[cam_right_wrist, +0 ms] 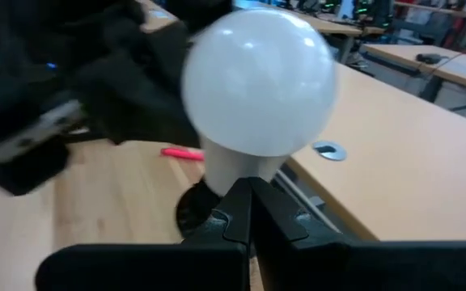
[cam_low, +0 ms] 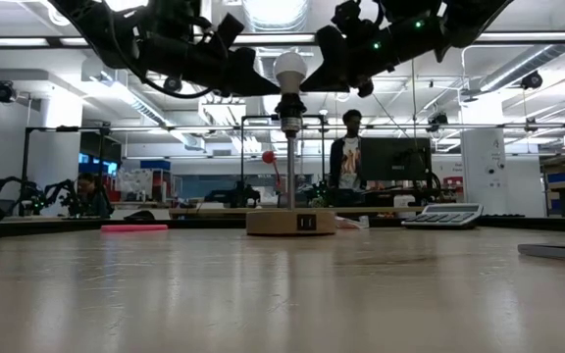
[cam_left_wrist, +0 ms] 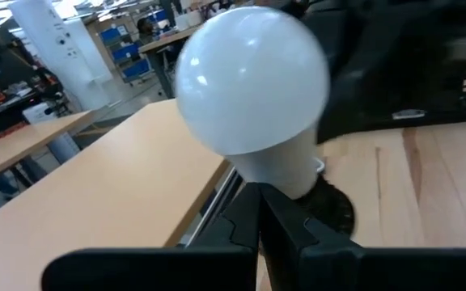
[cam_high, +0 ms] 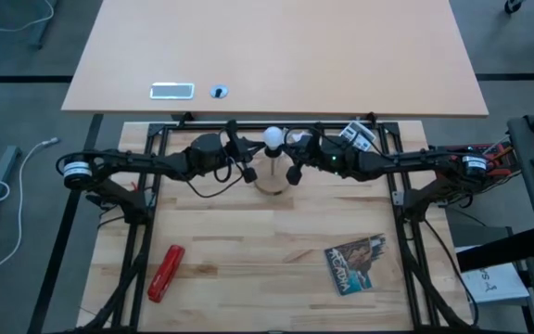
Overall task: Screw lightbulb
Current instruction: Remove the lightbulb from the lamp
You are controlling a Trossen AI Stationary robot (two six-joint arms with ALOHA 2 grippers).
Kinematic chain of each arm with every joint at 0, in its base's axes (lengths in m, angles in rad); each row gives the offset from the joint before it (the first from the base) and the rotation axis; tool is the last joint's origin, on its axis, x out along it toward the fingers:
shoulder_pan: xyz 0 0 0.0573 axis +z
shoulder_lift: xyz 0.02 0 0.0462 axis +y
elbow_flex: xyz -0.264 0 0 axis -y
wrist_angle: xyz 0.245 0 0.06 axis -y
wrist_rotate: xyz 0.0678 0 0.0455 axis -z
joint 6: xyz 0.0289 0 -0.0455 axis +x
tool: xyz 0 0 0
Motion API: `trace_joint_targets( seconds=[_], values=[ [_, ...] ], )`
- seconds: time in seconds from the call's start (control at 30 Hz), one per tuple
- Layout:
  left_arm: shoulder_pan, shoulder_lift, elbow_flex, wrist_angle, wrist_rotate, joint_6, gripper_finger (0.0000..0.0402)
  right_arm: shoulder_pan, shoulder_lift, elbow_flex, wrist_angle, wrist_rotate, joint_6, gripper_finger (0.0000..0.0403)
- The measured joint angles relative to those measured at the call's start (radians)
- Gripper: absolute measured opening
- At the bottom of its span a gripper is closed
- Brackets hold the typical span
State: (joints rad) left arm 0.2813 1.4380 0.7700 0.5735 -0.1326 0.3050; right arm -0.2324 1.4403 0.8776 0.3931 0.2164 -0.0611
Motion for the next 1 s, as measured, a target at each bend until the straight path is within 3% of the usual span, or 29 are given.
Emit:
trace_joint_targets(
  seconds=[0.4,0.83,1.0],
  values=[
    [-0.014,0.001,0.001,0.015,0.096,-0.004,0.0,-0.003,0.002,0.0,0.007,0.04,-0.038,0.0],
    [-0.023,-0.024,0.004,-0.049,-0.114,0.001,0.0,0.005,-0.016,-0.003,-0.037,0.071,-0.002,0.0],
    [-0.022,-0.025,0.004,-0.042,-0.13,0.017,0.0,0.025,-0.034,-0.004,-0.048,0.073,0.016,0.0]
  ],
)
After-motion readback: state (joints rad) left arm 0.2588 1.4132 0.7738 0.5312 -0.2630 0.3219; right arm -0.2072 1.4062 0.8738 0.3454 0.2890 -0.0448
